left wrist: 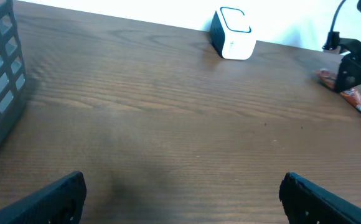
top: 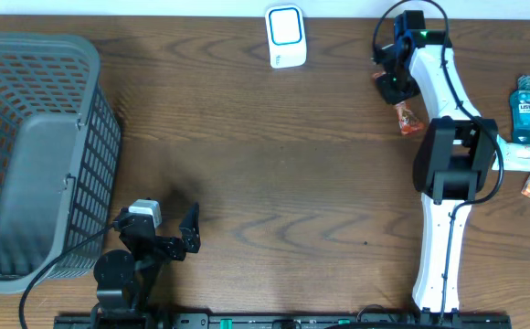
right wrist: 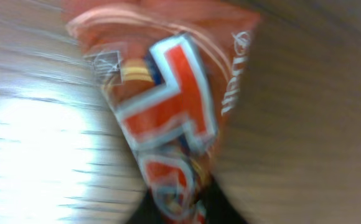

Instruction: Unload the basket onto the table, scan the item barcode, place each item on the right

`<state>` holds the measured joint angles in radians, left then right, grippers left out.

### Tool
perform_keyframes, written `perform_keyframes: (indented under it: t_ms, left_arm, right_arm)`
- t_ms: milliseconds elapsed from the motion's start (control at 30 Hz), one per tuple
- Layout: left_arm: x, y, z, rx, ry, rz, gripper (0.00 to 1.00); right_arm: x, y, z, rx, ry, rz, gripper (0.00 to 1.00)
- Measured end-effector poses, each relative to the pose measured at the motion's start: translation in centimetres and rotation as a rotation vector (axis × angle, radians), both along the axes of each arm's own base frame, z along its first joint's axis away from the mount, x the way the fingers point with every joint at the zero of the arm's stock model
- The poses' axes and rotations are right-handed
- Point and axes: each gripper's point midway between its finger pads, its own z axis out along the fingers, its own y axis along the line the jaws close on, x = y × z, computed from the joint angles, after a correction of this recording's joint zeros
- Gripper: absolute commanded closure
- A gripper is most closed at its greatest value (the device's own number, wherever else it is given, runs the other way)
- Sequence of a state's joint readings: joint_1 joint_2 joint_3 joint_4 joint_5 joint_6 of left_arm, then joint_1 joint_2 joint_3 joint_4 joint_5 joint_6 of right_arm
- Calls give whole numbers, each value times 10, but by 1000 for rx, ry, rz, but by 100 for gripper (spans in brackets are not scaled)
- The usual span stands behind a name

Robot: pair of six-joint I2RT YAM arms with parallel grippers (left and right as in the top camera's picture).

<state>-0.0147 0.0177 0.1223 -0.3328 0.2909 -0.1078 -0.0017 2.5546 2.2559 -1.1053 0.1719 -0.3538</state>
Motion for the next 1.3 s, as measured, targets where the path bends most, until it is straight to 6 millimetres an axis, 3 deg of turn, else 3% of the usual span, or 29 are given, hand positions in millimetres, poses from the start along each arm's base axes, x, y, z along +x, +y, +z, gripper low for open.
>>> perform_keyframes:
  t_ms: [167, 367, 400, 433, 467, 500, 533, 600, 667, 800, 900, 1033, 1133, 1233, 1300]
  left_arm:
    - [0, 0, 0, 0, 0, 0, 2]
    - [0, 0, 0, 0, 0, 0, 2]
    - [0, 0, 0, 0, 0, 0, 2]
    - [0, 0, 0, 0, 0, 0, 2]
    - [0, 0, 0, 0, 0, 0, 1]
    - [0, 0, 0, 0, 0, 0, 1]
    - [0, 0, 0, 0, 0, 0, 2]
    - [0, 0, 0, 0, 0, 0, 2]
    - [0, 0, 0, 0, 0, 0, 2]
    - [0, 0, 0, 0, 0, 0, 2]
    - [0, 0, 0, 0, 0, 0, 2]
    - [0, 0, 0, 0, 0, 0, 2]
    - [0, 0, 0, 0, 0, 0, 2]
    - [0, 0, 0, 0, 0, 0, 2]
    - [0, 0, 0, 0, 0, 0, 2]
  right_arm:
    - [-4, -45, 3, -86, -21, -176, 99]
    - [-13, -145, 16, -289, -106, -451, 98]
    - [-16, -160, 18, -313, -118, -487, 92]
    - [-19, -177, 20, -335, -129, -525, 64]
    - [-23, -192, 22, -352, -140, -566, 24]
    - [-27, -204, 24, -365, -146, -595, 9]
    - [-32, -215, 25, -373, -148, -621, 1]
    - [-41, -232, 24, -368, -146, -669, 1]
    - [-44, -236, 23, -345, -145, -686, 1]
    - [-32, -215, 39, -189, -200, -689, 1]
    - [-15, -185, 87, -22, -308, -657, 1]
    - [-11, -146, 208, 139, -533, -577, 1]
    - [-40, -107, 317, 225, -720, -492, 1]
    - [-79, -78, 388, 277, -842, -431, 1]
    - [-107, -61, 424, 305, -906, -400, 1]
